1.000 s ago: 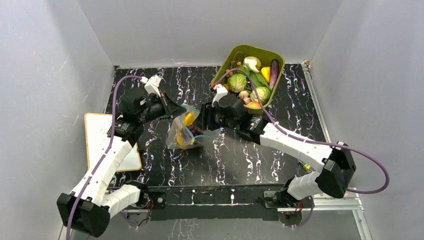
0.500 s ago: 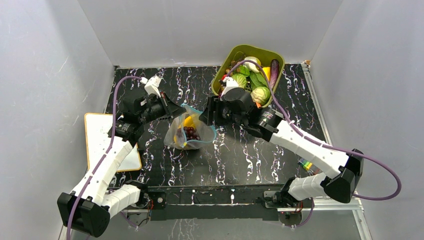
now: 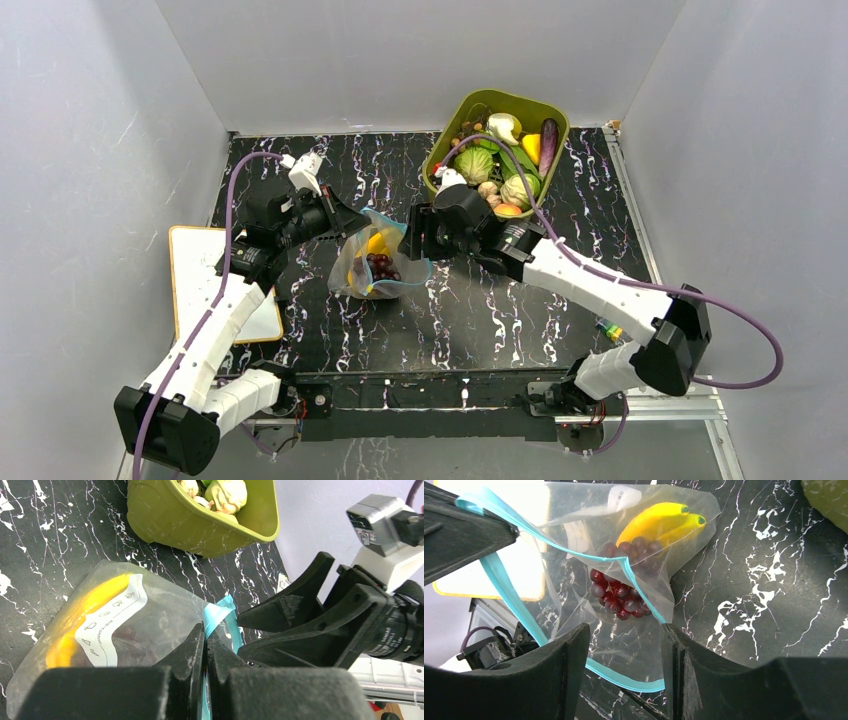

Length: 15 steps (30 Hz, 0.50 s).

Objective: Place the food in the zip-top bag and seal the zipper
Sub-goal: Adjust the zipper food storage bag at the center of the board.

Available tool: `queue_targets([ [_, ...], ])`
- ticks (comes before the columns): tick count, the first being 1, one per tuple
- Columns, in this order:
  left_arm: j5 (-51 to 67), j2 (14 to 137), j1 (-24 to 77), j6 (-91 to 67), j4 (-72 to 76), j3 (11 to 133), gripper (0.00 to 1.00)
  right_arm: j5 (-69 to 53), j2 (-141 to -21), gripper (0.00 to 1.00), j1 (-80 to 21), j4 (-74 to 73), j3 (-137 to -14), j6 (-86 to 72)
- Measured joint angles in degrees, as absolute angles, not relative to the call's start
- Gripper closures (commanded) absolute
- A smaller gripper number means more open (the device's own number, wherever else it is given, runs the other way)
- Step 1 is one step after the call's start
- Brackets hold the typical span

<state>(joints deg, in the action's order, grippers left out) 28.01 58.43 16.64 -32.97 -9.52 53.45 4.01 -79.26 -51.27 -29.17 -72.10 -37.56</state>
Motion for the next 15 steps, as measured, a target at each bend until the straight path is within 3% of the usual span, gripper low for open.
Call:
queue_targets([
  [6, 28.0, 58.4, 16.6, -32.5, -9.5, 53.5, 1.0, 3.8, -81.3, 0.47, -51.3, -28.5, -71.5, -37.4],
  [15, 27.9, 58.4, 16.6, -32.4, -9.7, 53.5, 1.0, 13.3, -81.3, 0.48, -51.3, -32.3, -71.0, -37.6],
])
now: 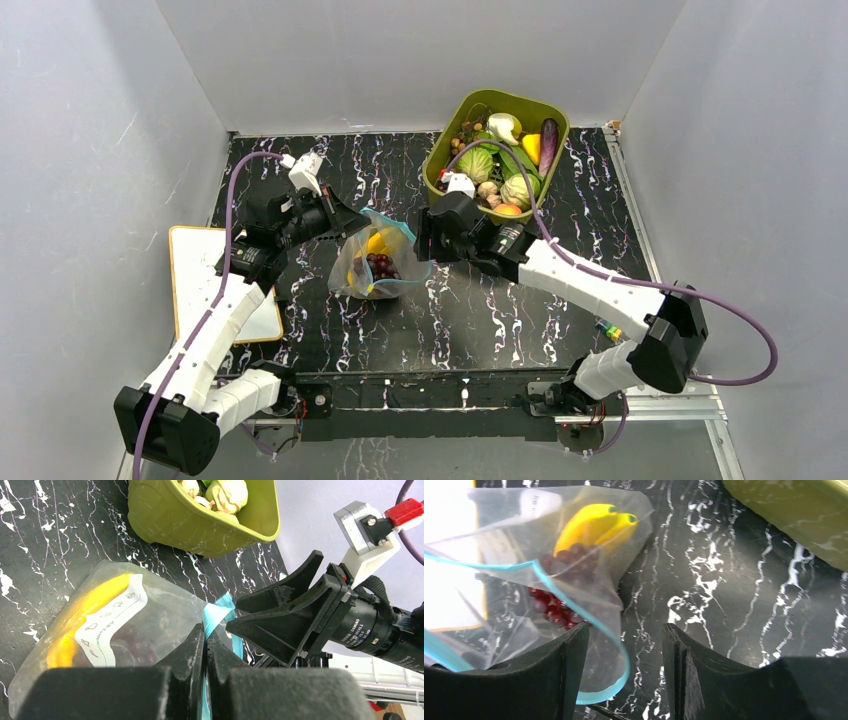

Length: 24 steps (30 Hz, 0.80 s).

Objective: Place the food in the zip-top bag and seal the zipper
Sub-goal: Adjust the zipper food storage bag at the center of the board.

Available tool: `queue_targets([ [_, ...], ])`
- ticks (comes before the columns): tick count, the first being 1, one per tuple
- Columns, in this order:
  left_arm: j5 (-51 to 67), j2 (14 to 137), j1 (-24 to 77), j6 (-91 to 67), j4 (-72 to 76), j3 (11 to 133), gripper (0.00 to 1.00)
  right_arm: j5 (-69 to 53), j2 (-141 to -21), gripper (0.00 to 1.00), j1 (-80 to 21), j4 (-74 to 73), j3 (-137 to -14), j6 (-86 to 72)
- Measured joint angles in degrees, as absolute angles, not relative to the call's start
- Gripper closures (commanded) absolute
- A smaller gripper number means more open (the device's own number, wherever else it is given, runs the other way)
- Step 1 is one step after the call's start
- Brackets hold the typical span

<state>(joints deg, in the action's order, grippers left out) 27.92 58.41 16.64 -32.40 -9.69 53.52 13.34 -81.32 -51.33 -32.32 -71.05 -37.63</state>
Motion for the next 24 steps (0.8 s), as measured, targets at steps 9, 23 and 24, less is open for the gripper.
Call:
queue_targets([
  [9, 28.0, 58.4, 16.6, -32.4, -9.9, 53.7, 1.0, 12.9, -79.7, 0.86, -51.3, -31.9, -66.4, -38.4],
  [23, 23.0, 55.0, 16.6, -25.4, -19.5, 59.2, 1.0, 7.6, -77.3, 1.0, -51.3, -18.9, -71.5, -37.1],
  [24, 22.9, 54.8, 16.6, -24.9, -20.3, 59.6, 1.0, 7.6, -77.3, 1.0, -51.3, -18.2, -71.4, -37.1],
])
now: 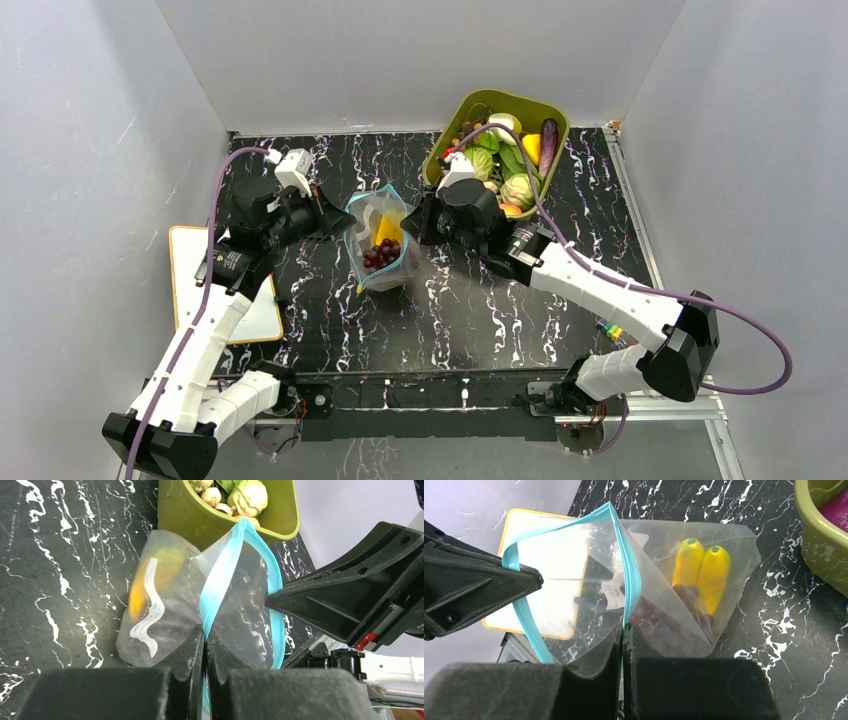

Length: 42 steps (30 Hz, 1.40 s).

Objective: Place the food in the zip-top bag and seal the zipper
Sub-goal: Adjust the zipper food storage bag at the center of the board, then pick up the fake vegetable from the bin.

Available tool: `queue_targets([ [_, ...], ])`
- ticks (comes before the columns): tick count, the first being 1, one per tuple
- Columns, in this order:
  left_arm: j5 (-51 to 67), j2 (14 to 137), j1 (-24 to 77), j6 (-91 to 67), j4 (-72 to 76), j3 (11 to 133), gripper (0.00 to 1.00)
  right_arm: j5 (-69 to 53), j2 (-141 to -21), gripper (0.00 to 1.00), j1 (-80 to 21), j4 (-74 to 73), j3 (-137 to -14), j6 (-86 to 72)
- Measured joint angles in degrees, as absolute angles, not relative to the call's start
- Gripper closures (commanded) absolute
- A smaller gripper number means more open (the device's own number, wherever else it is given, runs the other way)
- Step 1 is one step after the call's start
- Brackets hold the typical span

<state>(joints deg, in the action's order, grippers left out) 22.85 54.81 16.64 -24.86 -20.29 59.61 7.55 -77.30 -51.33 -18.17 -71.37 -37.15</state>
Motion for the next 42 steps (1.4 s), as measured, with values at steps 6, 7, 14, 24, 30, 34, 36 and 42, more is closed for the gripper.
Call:
queue_targets([
  [6, 21.5, 54.7, 16.6, -22.2, -22.9, 60.7, 1.0, 7.7, -78.3, 1.0, -51.3, -16.4, -69.7, -35.6],
  [7, 21.6, 54.7, 16.6, -22.0, -22.9, 60.6, 1.0, 7.7, -79.0, 1.0, -51.3, -16.4, -69.7, -35.1],
  [14, 25.8, 52.0, 16.6, -22.0, -17.4, 55.5, 1.0, 8.8, -81.5, 0.63, -51.3, -18.0, -69.7, -31.7],
  [24, 30.0, 51.7, 16.7, -18.6, -13.0, 49.6, 1.0, 14.3, -81.6, 0.49, -47.2, -24.8, -76.9, -22.9],
  [30, 30.7, 50.2, 16.7, -15.3, -12.0, 47.5, 1.0, 14.0, -82.3, 0.49, -37.9, -24.9, -80.4, -19.8],
  [34, 30.7, 49.3, 16.7, -13.7, -11.1, 45.5, 1.0, 13.0, -86.5, 0.42, -30.8, -24.5, -83.8, -18.2],
  [36, 30.6, 49.0, 16.9, -13.0, -10.1, 44.2, 1.0, 12.9, -89.9, 0.4, -27.9, -24.4, -86.4, -17.3],
  [42, 29.5, 49.0, 18.1, -11.0, -9.3, 42.1, 1.0, 16.1, -98.5, 0.38, -24.4, -26.5, -92.6, -15.3],
])
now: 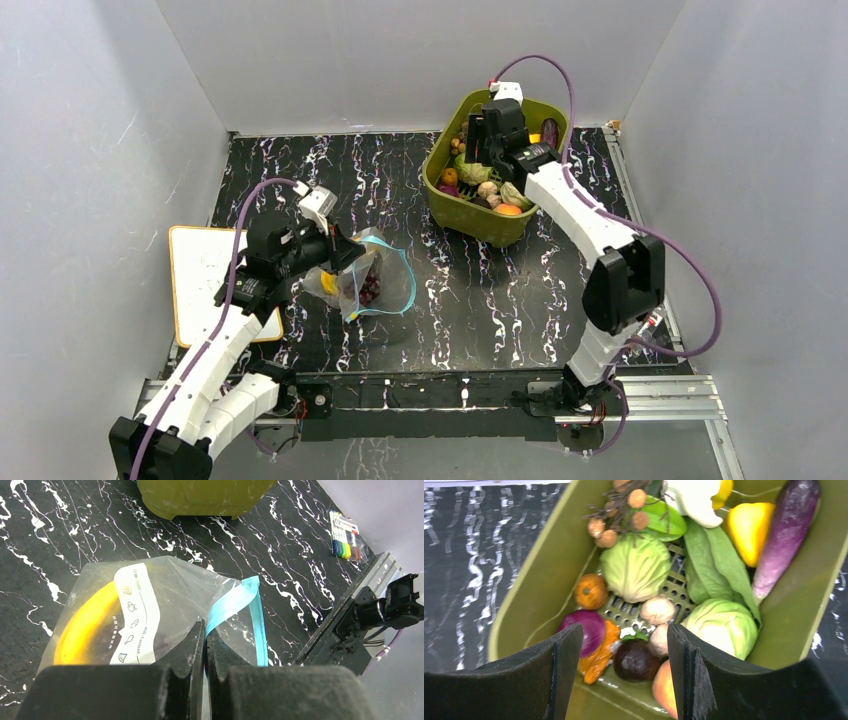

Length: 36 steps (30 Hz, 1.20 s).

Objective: Place the food in the zip-top bag and seal the zipper
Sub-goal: Pick up the fake vegetable from the bin.

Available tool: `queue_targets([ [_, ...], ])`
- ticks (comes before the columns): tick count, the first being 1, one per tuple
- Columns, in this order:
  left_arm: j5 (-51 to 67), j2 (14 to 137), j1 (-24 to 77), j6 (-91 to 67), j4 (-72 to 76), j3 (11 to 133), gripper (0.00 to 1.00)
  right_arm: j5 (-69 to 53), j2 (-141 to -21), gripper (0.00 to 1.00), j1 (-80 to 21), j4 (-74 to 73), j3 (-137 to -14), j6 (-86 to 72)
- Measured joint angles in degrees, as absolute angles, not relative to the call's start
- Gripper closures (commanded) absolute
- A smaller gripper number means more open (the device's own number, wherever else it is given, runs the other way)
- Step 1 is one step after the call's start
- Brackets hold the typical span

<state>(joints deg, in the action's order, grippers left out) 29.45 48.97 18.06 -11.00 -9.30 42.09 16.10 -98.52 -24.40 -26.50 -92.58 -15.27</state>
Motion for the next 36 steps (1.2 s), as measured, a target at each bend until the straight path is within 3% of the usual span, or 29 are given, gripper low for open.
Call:
queue_targets([
  [10, 28.5, 48.9, 19.6, -9.5, -9.2, 42.1, 1.0, 27.9, -109.4, 0.22, -22.7, -36.5, -102.5, -14.7],
  [20, 27.6, 48.8, 19.6, -9.1, -9.2, 42.1, 1.0, 35.8, -114.7, 0.13, -22.3, -44.0, -103.3, -17.5],
  [36, 27.2, 48.7, 19.6, -9.0, -9.3, 42.1, 1.0, 37.8, -119.4, 0.15, -20.5, -46.3, -103.3, -18.7],
])
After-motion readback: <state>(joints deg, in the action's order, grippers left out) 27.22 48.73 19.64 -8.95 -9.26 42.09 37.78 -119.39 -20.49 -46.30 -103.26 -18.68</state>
